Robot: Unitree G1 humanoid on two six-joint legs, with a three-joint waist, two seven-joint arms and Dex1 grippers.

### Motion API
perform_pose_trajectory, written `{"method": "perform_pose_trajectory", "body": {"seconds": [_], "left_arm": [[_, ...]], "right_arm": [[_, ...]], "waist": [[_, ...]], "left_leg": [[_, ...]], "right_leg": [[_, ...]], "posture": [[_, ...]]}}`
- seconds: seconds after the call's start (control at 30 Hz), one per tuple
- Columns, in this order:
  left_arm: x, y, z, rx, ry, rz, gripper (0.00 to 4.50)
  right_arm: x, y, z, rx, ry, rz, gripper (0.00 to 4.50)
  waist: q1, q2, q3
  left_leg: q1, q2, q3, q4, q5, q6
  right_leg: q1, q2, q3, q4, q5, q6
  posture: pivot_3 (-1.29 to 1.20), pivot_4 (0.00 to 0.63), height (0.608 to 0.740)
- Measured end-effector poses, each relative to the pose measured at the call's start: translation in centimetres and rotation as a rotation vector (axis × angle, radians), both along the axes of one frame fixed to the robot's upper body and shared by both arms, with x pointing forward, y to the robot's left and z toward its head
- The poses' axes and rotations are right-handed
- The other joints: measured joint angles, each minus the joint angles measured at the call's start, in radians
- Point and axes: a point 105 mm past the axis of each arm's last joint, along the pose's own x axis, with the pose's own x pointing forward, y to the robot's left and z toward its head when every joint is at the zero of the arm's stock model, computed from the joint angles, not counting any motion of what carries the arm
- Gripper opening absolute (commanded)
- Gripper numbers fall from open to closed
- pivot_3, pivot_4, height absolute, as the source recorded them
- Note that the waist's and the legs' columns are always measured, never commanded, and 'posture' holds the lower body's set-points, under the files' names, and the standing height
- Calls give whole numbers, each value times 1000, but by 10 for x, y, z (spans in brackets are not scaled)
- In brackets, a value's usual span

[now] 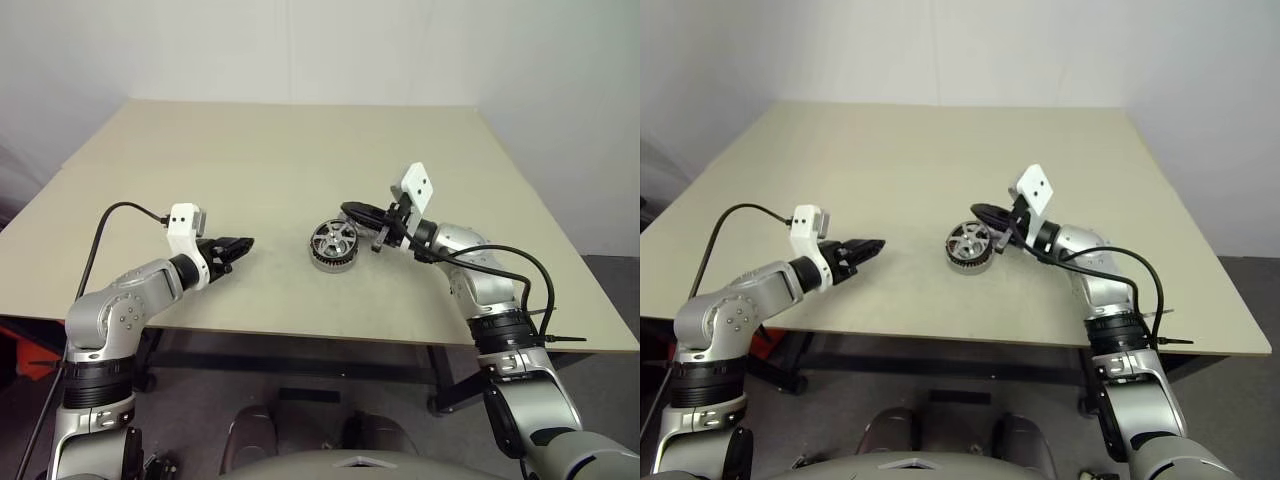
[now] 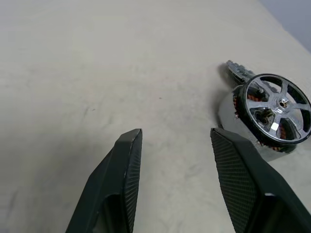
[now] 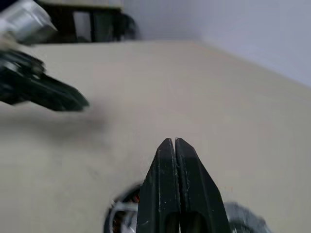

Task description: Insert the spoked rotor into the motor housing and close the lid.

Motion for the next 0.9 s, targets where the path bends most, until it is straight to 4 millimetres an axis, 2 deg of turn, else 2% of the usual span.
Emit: {"method": "perform_pose_trajectory", "body": {"seconds": [0.1, 0.2, 0.33, 0.4, 0.63, 0.9], "left_arm": [[2, -3, -1, -2, -6, 3, 2365], [5, -7, 1, -3, -13, -2, 2365], [6, -9, 2, 6, -18, -1, 2365], [6, -9, 1, 7, -18, 0, 2365], [6, -9, 0, 6, -15, 3, 2365], [6, -6, 0, 17, -15, 12, 2365]], "right_arm": [[-1, 5, -4, 4, 19, 4, 0], [1, 13, -16, 22, 69, -6, 0], [10, 7, -42, -14, 136, -70, 0], [13, 4, -48, -30, 146, -91, 0], [20, -1, -48, -56, 120, -117, 0], [20, 5, -49, -47, 118, -112, 0]], "waist": [[0, 0, 0], [0, 0, 0], [0, 0, 0], [0, 0, 0], [0, 0, 0], [0, 0, 0]], "left_leg": [[0, 0, 0, 0, 0, -1], [0, 0, 0, 0, 1, -2], [-1, -1, 0, 0, 2, -4], [-1, -1, 0, 0, 2, -4], [-1, -1, 0, 0, 2, -4], [-1, -1, 0, 0, 2, -4]], "right_leg": [[0, 0, 0, 0, 0, 0], [0, 0, 0, 0, 0, 0], [0, 0, 0, 0, 0, 0], [-1, 0, 0, 0, 0, 0], [0, 0, 0, 1, 0, 0], [0, 0, 0, 1, 0, 0]], "posture": [[0, 0, 740], [0, 0, 740], [0, 0, 740], [0, 0, 740], [0, 0, 740], [0, 0, 740]]}}
